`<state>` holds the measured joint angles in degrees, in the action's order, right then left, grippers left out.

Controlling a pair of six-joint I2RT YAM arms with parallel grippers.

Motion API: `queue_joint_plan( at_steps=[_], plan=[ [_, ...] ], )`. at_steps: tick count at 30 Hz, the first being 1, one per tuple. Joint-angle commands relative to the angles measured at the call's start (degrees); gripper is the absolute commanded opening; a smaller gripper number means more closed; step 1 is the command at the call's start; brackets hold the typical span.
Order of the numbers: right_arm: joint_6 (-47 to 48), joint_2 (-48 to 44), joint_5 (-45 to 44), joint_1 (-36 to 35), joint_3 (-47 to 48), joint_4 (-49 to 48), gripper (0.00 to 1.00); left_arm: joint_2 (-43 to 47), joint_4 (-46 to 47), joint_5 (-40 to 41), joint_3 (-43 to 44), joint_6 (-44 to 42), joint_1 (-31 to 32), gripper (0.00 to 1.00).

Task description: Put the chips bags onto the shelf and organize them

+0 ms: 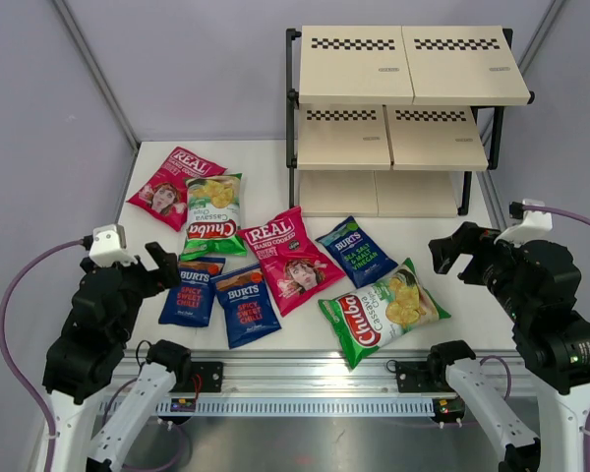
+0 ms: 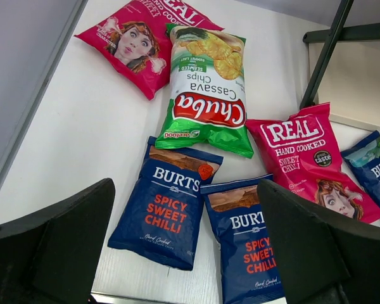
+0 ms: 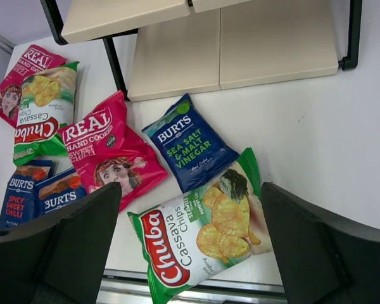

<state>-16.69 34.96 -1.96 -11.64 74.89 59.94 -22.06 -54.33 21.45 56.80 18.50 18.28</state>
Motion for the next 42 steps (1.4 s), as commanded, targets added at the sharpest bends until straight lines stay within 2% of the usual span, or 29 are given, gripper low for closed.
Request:
queue_joint_plan(
  at_steps=[1,6,10,11,13,14,16,17,18,20,24,28,32,36,37,39,42],
  plan=[
    [0.5,-0.6,0.7,-0.3,0.8,-0.7,1.00,-2.8,3.1,0.3,1.0,0.0,0.2,0.99],
    [0.1,-0.5,8.2,-0.3,-1.4,-1.9,1.00,-7.9,7.5,-5.4,2.4,0.5,0.2,0.99],
    [-1.5,-2.4,17.5,-0.2,-5.7,-6.8,0.99,-16.9,12.9,-9.2,5.1,1.3,0.2,0.99],
    [-2.5,-4.0,21.8,-0.2,-6.6,-9.6,0.99,-21.5,14.5,-10.5,5.4,1.6,0.1,0.99],
    [-3.8,-5.2,25.6,-0.3,-9.2,-12.3,0.99,-27.0,20.5,-13.4,6.9,1.8,-0.8,0.99],
    [-5.0,-5.8,29.0,-0.2,-9.9,-13.5,0.99,-33.4,21.6,-18.0,8.4,1.4,-4.2,0.99],
    [-6.4,-7.0,32.3,-0.3,-11.8,-16.9,0.99,-40.9,24.2,-21.1,12.0,2.2,-9.6,0.99],
    [-7.6,-7.3,35.4,-0.2,-12.2,-17.7,0.99,-44.2,25.8,-29.9,12.7,2.9,-16.2,0.99],
    [-8.1,-7.9,36.8,-0.3,-12.7,-19.0,1.00,-50.4,30.2,-34.5,13.2,4.8,-18.3,0.99],
    [-9.1,-8.7,41.0,-0.3,-13.7,-20.9,0.99,-56.0,35.7,-45.9,14.3,5.8,-26.4,0.99],
    [-8.9,-9.0,45.7,-0.3,-14.3,-21.7,0.99,-71.1,42.5,-55.5,17.8,4.6,-33.4,0.99],
    [-9.0,-9.1,49.1,-0.2,-15.9,-22.8,0.99,-79.1,41.9,-64.4,21.6,2.0,-37.0,0.99],
    [-9.8,-9.7,49.9,-0.3,-17.4,-24.7,0.99,-84.7,38.4,-66.1,23.5,-0.7,-36.4,0.99],
    [-9.8,-10.4,49.9,-0.6,-17.7,-24.9,0.99,-87.2,34.2,-59.9,23.4,-5.3,-34.3,0.99],
    [-9.7,-10.5,49.9,-0.8,-17.7,-24.9,0.99,-87.7,32.5,-55.5,24.1,-6.6,-32.9,0.99],
    [-9.5,-10.7,49.9,-0.8,-17.5,-24.8,0.99,-89.2,29.3,-52.2,24.8,-9.0,-31.6,0.99],
    [-9.5,-10.4,49.8,-0.8,-17.2,-24.5,0.99,-90.9,28.6,-52.0,25.1,-9.1,-31.1,0.98]
  ],
)
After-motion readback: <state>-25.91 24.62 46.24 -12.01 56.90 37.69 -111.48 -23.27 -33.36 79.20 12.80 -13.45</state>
